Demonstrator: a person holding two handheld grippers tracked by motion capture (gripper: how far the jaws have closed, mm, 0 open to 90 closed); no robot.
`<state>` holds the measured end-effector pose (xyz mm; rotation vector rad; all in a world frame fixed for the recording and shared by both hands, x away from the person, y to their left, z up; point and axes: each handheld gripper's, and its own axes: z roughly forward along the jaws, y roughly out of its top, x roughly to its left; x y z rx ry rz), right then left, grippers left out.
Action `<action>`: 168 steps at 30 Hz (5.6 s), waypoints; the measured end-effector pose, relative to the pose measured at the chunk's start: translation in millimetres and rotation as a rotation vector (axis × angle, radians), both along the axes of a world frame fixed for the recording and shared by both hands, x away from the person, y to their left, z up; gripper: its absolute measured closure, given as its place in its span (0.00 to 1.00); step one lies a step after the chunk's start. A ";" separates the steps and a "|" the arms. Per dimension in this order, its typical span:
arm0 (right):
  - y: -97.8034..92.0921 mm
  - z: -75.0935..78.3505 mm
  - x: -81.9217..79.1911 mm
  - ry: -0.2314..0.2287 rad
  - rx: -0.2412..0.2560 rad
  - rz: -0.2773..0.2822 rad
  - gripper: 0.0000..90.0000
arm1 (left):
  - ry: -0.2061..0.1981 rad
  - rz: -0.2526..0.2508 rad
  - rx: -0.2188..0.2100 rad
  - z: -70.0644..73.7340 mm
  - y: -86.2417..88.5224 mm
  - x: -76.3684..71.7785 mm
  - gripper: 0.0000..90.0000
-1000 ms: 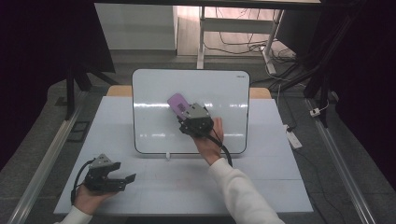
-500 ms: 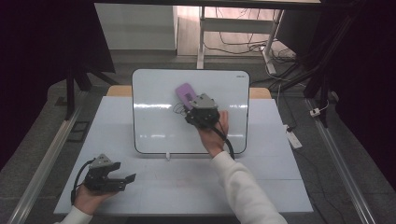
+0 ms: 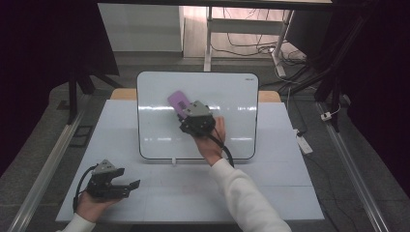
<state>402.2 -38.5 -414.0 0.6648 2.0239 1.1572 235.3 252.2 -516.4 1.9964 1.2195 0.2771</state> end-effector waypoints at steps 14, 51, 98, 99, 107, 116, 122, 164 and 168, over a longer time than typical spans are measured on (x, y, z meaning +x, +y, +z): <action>49.4 -20.0 -13.3 0.014 -0.063 0.130 0.46 | -0.002 0.002 0.000 0.0 0.3 -0.1 0.21; -42.7 6.5 6.4 0.024 0.066 -0.081 0.45 | 0.005 0.003 0.009 -1.0 -1.9 0.1 0.21; -76.7 -18.2 -49.5 0.160 0.175 0.109 0.45 | -0.027 0.020 -0.013 4.5 -1.5 1.5 0.21; -76.8 -20.1 -51.4 0.170 0.181 0.119 0.45 | -0.029 0.024 -0.017 5.0 -1.6 1.5 0.21; -76.2 -32.9 -63.5 0.199 0.214 0.179 0.46 | -0.089 0.057 -0.052 18.9 -2.1 1.0 0.21; -70.8 -37.4 -71.7 0.189 0.226 0.197 0.45 | -0.149 0.036 -0.124 45.5 -22.3 9.9 0.22; -62.8 -44.8 -75.8 0.193 0.210 0.211 0.45 | -0.169 -0.018 -0.132 57.7 -46.1 20.7 0.23; -45.3 -53.7 -96.0 0.095 0.261 0.260 0.45 | -0.152 -0.130 -0.354 78.0 -104.0 71.6 0.63; -45.2 -54.9 -95.1 0.100 0.261 0.261 0.45 | -0.141 -0.130 -0.361 78.3 -103.9 71.7 0.67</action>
